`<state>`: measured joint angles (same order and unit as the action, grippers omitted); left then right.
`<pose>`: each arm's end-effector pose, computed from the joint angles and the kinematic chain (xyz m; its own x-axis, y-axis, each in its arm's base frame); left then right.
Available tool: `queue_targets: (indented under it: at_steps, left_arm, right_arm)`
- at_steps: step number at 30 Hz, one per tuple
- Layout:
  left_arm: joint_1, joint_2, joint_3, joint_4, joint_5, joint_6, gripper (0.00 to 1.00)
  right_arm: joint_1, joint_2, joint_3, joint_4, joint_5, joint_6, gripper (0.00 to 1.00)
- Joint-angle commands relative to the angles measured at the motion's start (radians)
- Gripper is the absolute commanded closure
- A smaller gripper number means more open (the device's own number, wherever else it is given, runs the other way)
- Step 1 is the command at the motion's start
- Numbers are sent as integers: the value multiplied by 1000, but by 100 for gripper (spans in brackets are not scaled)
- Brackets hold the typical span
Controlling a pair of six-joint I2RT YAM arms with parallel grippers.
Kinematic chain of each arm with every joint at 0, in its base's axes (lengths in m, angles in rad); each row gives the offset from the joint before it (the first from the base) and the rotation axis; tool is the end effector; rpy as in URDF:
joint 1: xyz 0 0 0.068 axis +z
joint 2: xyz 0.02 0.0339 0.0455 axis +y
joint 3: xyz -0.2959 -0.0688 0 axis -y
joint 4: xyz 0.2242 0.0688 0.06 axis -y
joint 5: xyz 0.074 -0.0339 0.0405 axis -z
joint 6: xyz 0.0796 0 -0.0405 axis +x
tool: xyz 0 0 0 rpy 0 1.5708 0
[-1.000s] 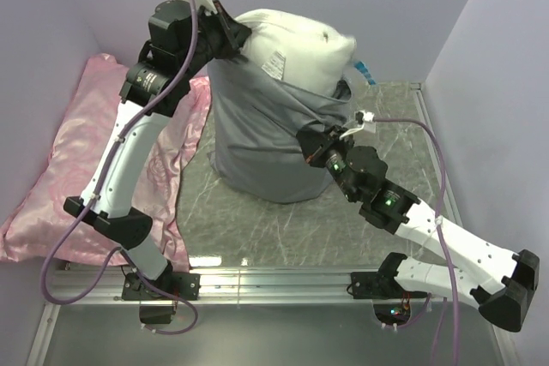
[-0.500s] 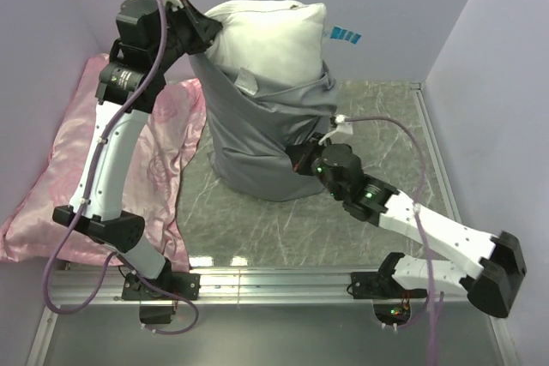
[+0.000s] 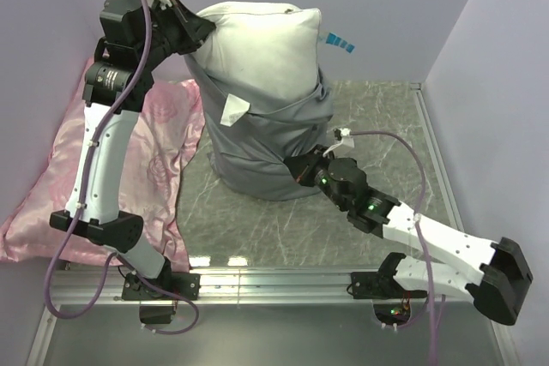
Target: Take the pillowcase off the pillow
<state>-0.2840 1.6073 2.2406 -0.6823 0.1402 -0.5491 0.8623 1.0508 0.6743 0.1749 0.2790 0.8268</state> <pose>0.3124 -0.1028 0.5828 -0.2548 -0.4640 -0.8484 0.3264 0.7846 -0.5271 0.1800 0.1763 0.3135 -0.4962 0.5080 -0.7041 -0.2796 0.6743 0.6835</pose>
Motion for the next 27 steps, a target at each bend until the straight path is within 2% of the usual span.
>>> queue_targets:
  at_steps: [1, 2, 4, 5, 6, 7, 8, 14, 15, 17, 18, 20, 21, 22, 24, 27]
  left_arm:
    - [49, -33, 19, 174, -57, -31, 100]
    - [49, -46, -5, 197, -39, -37, 100]
    - [36, -70, -65, 225, 12, -38, 99]
    - [28, -73, -73, 219, 18, -32, 99]
    - [4, -75, -82, 213, 15, -25, 99]
    - [-39, -101, -151, 237, 4, -2, 99]
    - [-40, -101, -185, 237, 4, 3, 99]
    - [-156, -199, -416, 328, -68, 29, 99]
    - [-176, -205, -436, 339, -73, 31, 100]
    - [-196, -216, -476, 345, -91, 41, 99]
    - [-213, -219, -486, 348, -96, 43, 99]
    - [-228, -224, -506, 348, -106, 55, 99]
    - [-247, -228, -513, 348, -113, 58, 99]
    - [-251, -234, -519, 351, -114, 63, 99]
    - [-273, -237, -538, 348, -114, 72, 99]
    - [-290, -241, -555, 349, -122, 86, 99]
  right_arm:
    - [4, -27, -19, -428, 8, -98, 83]
    - [7, -40, 29, -433, -27, -121, 72]
    - [27, -99, 86, -439, -105, -204, 59]
    - [40, -113, 169, -454, -119, -231, 47]
    - [59, -121, 224, -506, -139, -303, 44]
    - [105, -121, 373, -556, -147, -389, 39]
    - [106, -121, 375, -557, -153, -390, 39]
    - [161, -40, 761, -604, -140, -558, 31]
    - [162, 13, 888, -620, -115, -601, 30]
    - [162, 70, 1013, -656, -84, -656, 25]
    - [161, 101, 1133, -667, -55, -719, 23]
    - [161, 213, 1269, -733, 29, -788, 19]
    - [159, 251, 1404, -753, 66, -817, 17]
    - [159, 328, 1470, -796, 145, -898, 16]
    - [140, 397, 1646, -840, 167, -978, 10]
    - [113, 495, 1786, -897, 138, -1063, 3]
